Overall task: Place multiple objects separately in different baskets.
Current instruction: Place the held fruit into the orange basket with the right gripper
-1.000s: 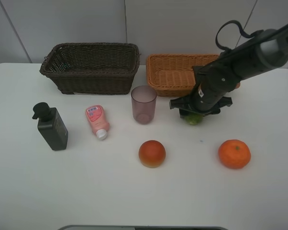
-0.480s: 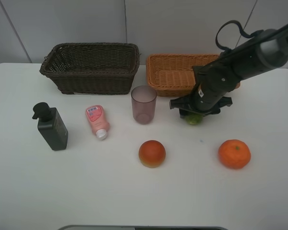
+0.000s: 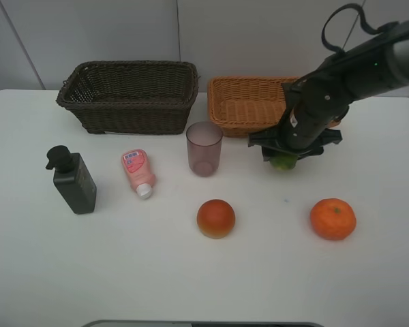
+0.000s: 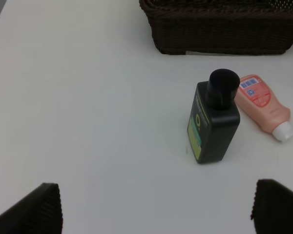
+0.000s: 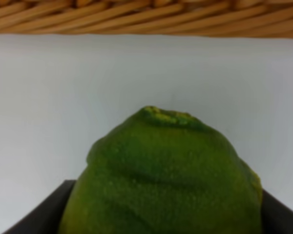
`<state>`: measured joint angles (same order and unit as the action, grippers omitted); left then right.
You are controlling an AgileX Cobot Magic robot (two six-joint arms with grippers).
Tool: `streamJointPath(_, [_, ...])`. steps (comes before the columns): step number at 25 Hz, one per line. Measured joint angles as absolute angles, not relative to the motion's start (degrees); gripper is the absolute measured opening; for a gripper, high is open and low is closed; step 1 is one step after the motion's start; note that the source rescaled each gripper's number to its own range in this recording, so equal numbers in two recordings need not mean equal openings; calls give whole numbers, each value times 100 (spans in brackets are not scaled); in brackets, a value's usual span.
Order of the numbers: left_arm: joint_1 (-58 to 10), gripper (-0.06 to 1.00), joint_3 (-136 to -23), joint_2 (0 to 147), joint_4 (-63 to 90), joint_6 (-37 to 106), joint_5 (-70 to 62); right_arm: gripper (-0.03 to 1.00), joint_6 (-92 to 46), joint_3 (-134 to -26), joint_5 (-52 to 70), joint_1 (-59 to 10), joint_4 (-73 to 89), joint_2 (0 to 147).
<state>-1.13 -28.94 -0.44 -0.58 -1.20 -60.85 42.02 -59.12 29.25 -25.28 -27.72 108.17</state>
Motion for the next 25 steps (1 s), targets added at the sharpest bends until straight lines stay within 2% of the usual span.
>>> streamJointPath(6, [-113, 100, -2894, -44, -58, -120, -6085, 7, 2380, -5912, 3737, -2528, -1414, 10073])
streamJointPath(11, [-113, 100, -2894, -44, -58, -120, -6085, 7, 1825, -6199, 4505, -2490, -904, 9763])
streamJointPath(17, [-113, 100, -2894, -44, -58, -120, -6085, 7, 1595, -7324, 5406, -2181, -843, 9913])
streamJointPath(25, [-113, 100, -2894, -44, -58, -120, -6085, 7, 1300, -9359, 6039, -1896, -833, 11208])
